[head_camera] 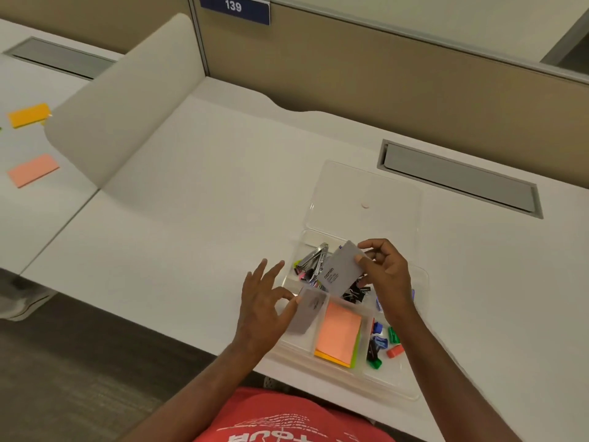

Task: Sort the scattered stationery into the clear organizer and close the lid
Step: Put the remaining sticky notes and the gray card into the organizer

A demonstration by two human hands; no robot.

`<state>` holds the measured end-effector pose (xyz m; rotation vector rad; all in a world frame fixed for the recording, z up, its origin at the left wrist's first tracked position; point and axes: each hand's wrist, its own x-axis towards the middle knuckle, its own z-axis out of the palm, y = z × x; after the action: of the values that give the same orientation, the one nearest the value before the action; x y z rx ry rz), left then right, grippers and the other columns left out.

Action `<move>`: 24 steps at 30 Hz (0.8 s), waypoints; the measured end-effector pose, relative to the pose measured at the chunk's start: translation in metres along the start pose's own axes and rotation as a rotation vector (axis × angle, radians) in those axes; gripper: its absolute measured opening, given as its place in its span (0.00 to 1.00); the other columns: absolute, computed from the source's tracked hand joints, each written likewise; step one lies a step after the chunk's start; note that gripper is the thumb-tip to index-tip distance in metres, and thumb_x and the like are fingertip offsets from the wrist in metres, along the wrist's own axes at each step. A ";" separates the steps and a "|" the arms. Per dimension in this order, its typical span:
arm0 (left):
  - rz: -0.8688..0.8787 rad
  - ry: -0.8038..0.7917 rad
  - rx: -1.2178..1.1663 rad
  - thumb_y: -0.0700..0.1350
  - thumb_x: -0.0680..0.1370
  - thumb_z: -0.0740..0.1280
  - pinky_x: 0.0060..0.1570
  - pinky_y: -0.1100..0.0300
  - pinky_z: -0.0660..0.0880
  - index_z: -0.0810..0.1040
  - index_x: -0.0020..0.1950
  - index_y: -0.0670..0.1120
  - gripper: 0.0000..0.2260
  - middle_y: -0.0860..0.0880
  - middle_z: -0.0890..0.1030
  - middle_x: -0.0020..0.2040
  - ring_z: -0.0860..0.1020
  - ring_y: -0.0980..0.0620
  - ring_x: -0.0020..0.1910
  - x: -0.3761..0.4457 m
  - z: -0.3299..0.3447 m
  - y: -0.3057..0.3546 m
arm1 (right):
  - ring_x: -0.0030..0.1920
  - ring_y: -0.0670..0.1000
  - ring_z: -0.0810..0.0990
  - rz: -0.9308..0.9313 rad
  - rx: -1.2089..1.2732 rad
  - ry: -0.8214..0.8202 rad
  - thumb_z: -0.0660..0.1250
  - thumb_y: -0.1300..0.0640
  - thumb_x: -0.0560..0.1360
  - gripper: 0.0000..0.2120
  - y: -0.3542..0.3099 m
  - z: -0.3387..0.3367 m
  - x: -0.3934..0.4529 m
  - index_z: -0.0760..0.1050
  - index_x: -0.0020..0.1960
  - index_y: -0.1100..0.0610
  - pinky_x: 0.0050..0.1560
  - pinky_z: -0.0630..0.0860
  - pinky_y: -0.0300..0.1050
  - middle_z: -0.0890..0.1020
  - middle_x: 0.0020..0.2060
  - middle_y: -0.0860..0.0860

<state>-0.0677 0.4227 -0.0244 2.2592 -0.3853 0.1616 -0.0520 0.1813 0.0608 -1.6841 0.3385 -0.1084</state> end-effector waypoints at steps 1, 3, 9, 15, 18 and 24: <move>0.016 -0.008 0.005 0.52 0.76 0.71 0.73 0.36 0.59 0.79 0.40 0.51 0.07 0.49 0.71 0.74 0.57 0.49 0.79 0.001 -0.001 -0.003 | 0.41 0.51 0.83 -0.008 -0.023 -0.015 0.69 0.58 0.74 0.07 0.002 0.004 -0.002 0.77 0.52 0.54 0.31 0.79 0.44 0.81 0.41 0.56; 0.033 -0.026 0.016 0.49 0.74 0.74 0.72 0.36 0.60 0.78 0.41 0.50 0.07 0.48 0.70 0.75 0.58 0.48 0.79 0.003 -0.003 -0.006 | 0.41 0.53 0.83 -0.037 -0.080 -0.053 0.71 0.61 0.75 0.07 0.006 0.011 -0.007 0.78 0.49 0.50 0.33 0.79 0.45 0.82 0.41 0.55; 0.013 -0.028 -0.062 0.51 0.78 0.68 0.70 0.47 0.68 0.78 0.57 0.51 0.09 0.53 0.65 0.77 0.64 0.53 0.76 0.011 -0.011 -0.003 | 0.39 0.43 0.82 -0.087 -0.320 -0.182 0.72 0.58 0.71 0.09 0.021 0.031 -0.024 0.78 0.45 0.45 0.38 0.78 0.42 0.83 0.37 0.44; -0.081 0.010 -0.041 0.55 0.81 0.62 0.70 0.52 0.68 0.75 0.67 0.51 0.16 0.56 0.66 0.76 0.65 0.57 0.75 0.013 -0.007 0.011 | 0.44 0.39 0.79 -0.218 -0.701 -0.410 0.66 0.49 0.75 0.07 0.030 0.033 -0.031 0.80 0.52 0.44 0.47 0.77 0.42 0.84 0.44 0.41; -0.085 -0.010 0.000 0.55 0.81 0.62 0.70 0.49 0.70 0.73 0.70 0.51 0.18 0.55 0.66 0.76 0.65 0.57 0.74 0.013 -0.005 0.018 | 0.56 0.43 0.77 -0.345 -0.807 -0.451 0.63 0.48 0.78 0.11 0.036 0.023 -0.029 0.80 0.57 0.45 0.55 0.74 0.44 0.83 0.53 0.40; -0.054 -0.015 0.055 0.50 0.80 0.66 0.73 0.50 0.66 0.70 0.74 0.49 0.22 0.53 0.66 0.76 0.63 0.55 0.76 0.022 0.008 0.037 | 0.63 0.49 0.74 -0.460 -0.782 -0.377 0.66 0.52 0.76 0.16 0.039 -0.003 -0.019 0.77 0.64 0.46 0.62 0.73 0.46 0.79 0.62 0.44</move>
<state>-0.0595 0.3890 0.0022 2.3240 -0.3312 0.1285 -0.0768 0.1798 0.0256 -2.4812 -0.3500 0.0114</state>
